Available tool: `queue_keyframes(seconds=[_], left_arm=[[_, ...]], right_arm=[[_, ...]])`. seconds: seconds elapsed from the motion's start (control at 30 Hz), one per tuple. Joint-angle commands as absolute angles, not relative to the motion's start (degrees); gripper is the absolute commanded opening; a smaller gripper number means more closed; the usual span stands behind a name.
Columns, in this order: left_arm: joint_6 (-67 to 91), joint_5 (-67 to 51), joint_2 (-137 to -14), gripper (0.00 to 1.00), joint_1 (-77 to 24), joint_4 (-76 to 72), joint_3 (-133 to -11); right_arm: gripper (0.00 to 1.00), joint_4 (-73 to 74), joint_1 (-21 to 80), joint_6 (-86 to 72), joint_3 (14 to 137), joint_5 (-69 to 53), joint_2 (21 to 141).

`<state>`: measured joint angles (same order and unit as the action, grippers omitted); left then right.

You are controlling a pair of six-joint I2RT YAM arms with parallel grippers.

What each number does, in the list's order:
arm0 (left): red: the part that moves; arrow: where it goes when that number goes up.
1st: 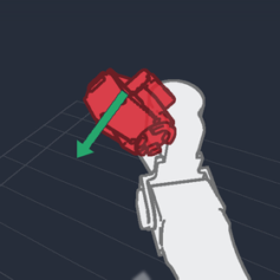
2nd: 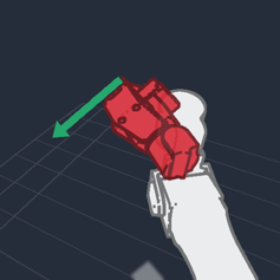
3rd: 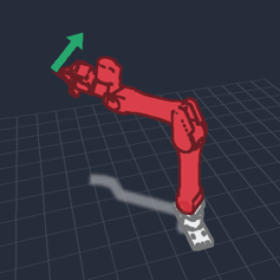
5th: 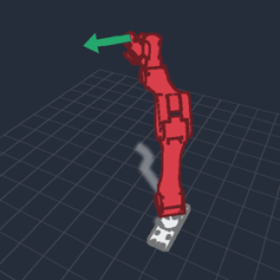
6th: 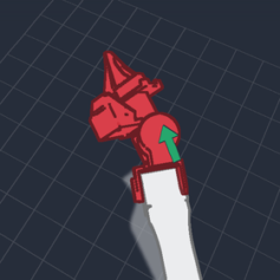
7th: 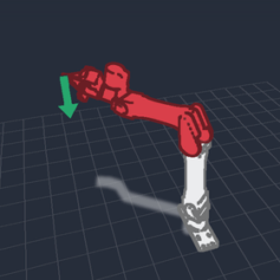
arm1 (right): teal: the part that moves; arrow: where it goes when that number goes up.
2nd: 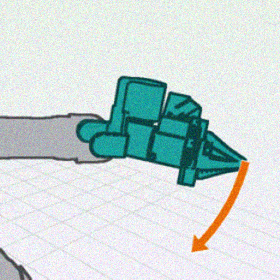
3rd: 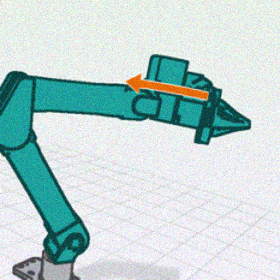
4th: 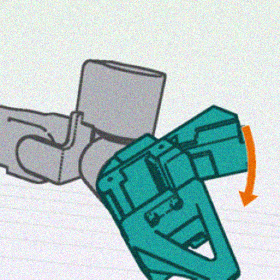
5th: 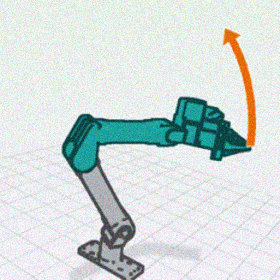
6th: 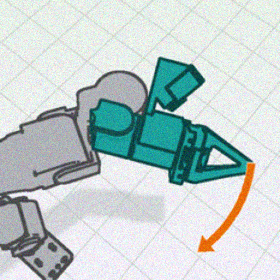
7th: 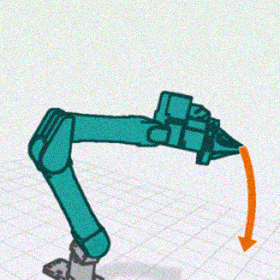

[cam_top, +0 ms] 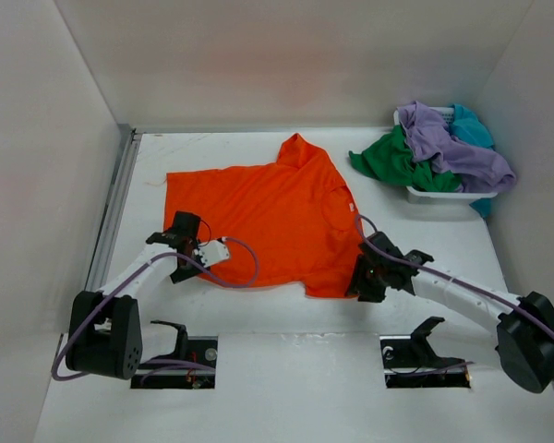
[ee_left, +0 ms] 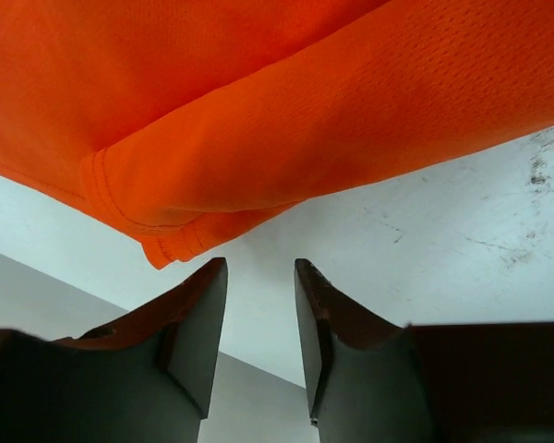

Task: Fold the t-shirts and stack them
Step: Flatten out the tshirt

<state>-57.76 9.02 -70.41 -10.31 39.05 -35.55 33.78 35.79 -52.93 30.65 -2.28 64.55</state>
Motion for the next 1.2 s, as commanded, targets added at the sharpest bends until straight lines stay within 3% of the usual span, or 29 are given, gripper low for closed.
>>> queue_keyframes(seconds=[0.0,0.03,0.07,0.17,0.4,0.63,0.77,0.8,0.83,1.17], left_arm=[[-57.92,9.58,-70.40,0.26,-9.98,36.65,-34.45],[-57.66,9.49,-70.40,0.21,-9.54,36.65,-34.54],[-57.22,9.32,-70.23,0.15,-9.01,36.65,-34.54],[-56.08,9.14,-69.44,0.05,-7.61,36.39,-34.63],[-55.81,5.81,-68.90,0.00,-1.46,36.56,-41.47],[-55.11,2.55,-75.84,0.00,1.89,36.74,-51.67],[-56.86,-0.43,-75.77,0.12,0.58,40.77,-52.39],[-59.48,-2.35,-73.76,0.29,-1.69,41.04,-50.03],[-61.15,-2.63,-73.04,0.38,-3.37,39.48,-48.01],[-69.52,0.00,-80.41,0.47,-8.30,32.17,-42.19]], right_arm=[[0.40,29.98,36.25,-54.14,29.88,-0.71,65.91],[0.36,29.27,36.25,-53.79,30.14,-0.62,66.27],[0.23,28.05,35.91,-53.35,30.67,-0.70,67.57],[0.00,27.33,35.99,-52.65,32.07,-0.35,68.64],[0.00,33.57,32.92,-48.35,40.32,2.20,63.37],[0.00,34.19,29.32,-39.13,53.68,1.50,71.52],[0.00,34.19,29.22,-37.00,57.13,0.79,75.50],[0.00,33.75,29.22,-37.26,56.17,0.27,75.76],[0.00,33.31,29.22,-37.44,55.21,0.18,75.76],[0.00,28.39,29.22,-39.73,50.01,-1.67,75.76]])
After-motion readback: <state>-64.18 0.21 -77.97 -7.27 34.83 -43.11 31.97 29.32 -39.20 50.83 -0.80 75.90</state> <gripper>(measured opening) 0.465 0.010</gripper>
